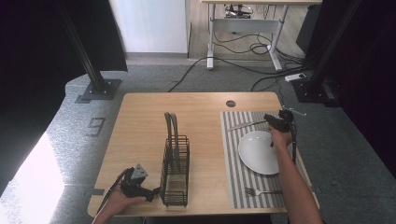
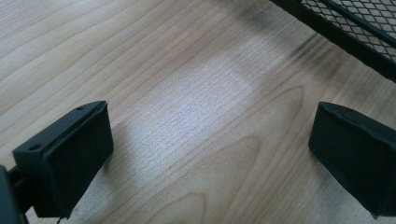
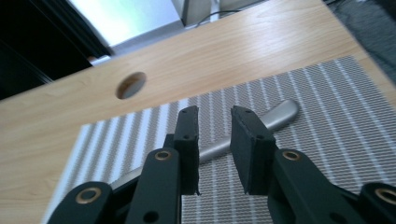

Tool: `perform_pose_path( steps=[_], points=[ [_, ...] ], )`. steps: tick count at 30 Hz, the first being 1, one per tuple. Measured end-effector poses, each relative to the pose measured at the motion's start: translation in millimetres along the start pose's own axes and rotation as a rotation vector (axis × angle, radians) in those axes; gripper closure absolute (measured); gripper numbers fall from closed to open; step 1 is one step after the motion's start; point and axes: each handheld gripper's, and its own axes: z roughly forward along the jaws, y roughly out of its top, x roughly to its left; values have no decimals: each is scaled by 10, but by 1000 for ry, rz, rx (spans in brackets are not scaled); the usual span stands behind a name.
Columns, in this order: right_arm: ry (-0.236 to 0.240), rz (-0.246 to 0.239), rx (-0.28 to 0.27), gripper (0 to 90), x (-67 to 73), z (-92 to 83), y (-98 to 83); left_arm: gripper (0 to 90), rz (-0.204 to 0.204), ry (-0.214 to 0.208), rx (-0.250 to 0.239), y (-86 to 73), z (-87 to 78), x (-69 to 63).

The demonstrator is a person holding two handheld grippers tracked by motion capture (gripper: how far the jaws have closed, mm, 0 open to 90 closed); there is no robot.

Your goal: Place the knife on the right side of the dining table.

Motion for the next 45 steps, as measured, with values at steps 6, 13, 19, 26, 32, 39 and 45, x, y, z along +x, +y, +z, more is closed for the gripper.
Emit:
perform_pose_path(
  steps=[6, 13, 19, 26, 32, 39, 45],
  points=[
    [0, 30, 20, 677, -86, -8, 2, 0, 0, -1, 0, 0, 1, 1],
    [20, 54, 35, 644, -105, 24, -9, 0, 0, -1, 0, 0, 1, 1],
    [12, 62, 41, 628, -137, 20, 4, 0, 0, -1, 0, 0, 0, 1],
    [-5, 71, 59, 609, -212, 26, -1, 0, 0, -1, 0, 0, 1, 1],
    [0, 66, 50, 597, -211, 15, 12, 0, 0, -1, 0, 0, 0, 1],
    [0, 30, 55, 539, -193, 53, 65, 0, 1, -3, 0, 1, 1, 3],
    [4, -73, 98, 519, -55, 179, 165, 0, 4, -5, -1, -3, -3, 5]
  ],
)
